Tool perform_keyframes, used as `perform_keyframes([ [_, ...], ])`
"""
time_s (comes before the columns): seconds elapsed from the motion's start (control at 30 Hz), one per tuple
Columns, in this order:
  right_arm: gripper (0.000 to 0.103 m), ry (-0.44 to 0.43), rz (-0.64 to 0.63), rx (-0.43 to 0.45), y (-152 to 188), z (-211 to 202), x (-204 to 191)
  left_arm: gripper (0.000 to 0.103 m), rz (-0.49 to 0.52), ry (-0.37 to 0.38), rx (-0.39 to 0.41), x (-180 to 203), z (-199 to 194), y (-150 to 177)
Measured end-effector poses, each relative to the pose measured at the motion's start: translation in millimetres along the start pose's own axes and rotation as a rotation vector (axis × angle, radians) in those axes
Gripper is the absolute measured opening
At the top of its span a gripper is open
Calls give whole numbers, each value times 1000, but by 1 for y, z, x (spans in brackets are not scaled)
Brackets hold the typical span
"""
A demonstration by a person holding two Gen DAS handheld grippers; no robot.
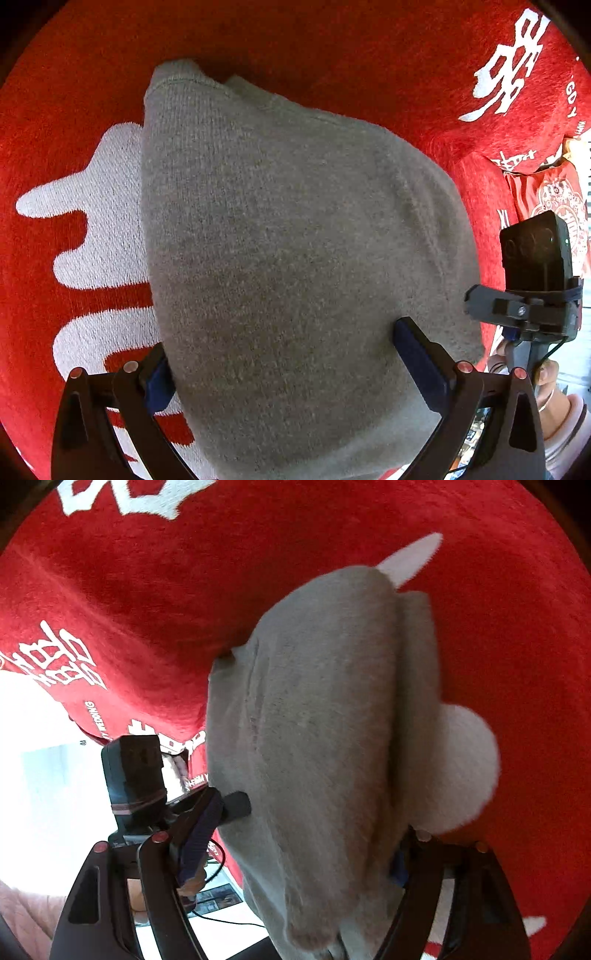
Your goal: Fold small clothes
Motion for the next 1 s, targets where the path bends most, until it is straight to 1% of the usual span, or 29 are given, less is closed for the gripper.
perform_keyframes([
  [0.03, 85, 2, 5, 4, 0, 2, -2, 103, 2, -3, 0, 0, 0, 0],
  [0.07, 85, 10, 10, 5, -1, 4, -4, 100, 2, -9, 3, -2, -3, 1],
  [0.1, 81, 19, 17, 7, -2, 6, -5, 96, 3, -26, 14, -3, -6, 1],
  [0.13, 75, 33, 24, 7, -2, 9, -6, 88, 5, -33, 27, -4, -10, 2],
  [0.17, 51, 62, 36, 2, -1, 10, -4, 80, 4, -37, 41, -2, -12, 2],
  [0.2, 40, 98, 45, -3, 2, 7, 1, 75, 1, -31, 46, 0, -14, 3],
  [0.23, 39, 93, 53, 7, 3, 6, 1, 65, 9, -23, 60, 1, -21, 4],
  [0.27, 36, 80, 58, 21, 4, 4, 0, 59, 21, -19, 69, 2, -26, 6],
  [0.3, 36, 69, 59, 37, 6, 2, -4, 52, 31, -16, 73, 3, -29, 7],
  [0.33, 35, 55, 62, 46, 7, 1, -8, 48, 50, -8, 80, 4, -35, 8],
  [0.37, 35, 36, 68, 53, 9, 0, -11, 47, 65, 4, 87, 5, -42, 10],
  [0.47, 34, -40, 80, 69, 17, -4, -30, 47, 83, 31, 104, 8, -59, 15],
  [0.6, 34, -82, 66, 71, 29, -3, -60, 47, 71, 51, 142, 0, -90, 27],
  [0.7, 34, -105, 50, 70, 39, 1, -80, 47, 43, 68, 163, -18, -115, 37],
  [0.77, 34, -122, 48, 62, 48, 4, -91, 47, 36, 58, 170, -31, -130, 48],
  [0.83, 34, -136, 48, 44, 58, 19, -104, 47, 29, 41, 175, -47, -142, 58],
  [0.9, 34, -144, 44, 24, 67, 38, -112, 47, 20, 19, 177, -68, -152, 72],
  [1.0, 34, -160, 64, -3, 81, 73, -119, 47, 7, -17, 169, -89, -155, 89],
])
Point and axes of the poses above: each gripper's, at about its wrist camera, not at the fingertips, and z roughly the way its jaws point, x to its right, y to its underside, the point moved 6 cm from there along z, roughly the way its jaws point, and after that the axes turned 2 degrees about -y, right-handed, at the moved point
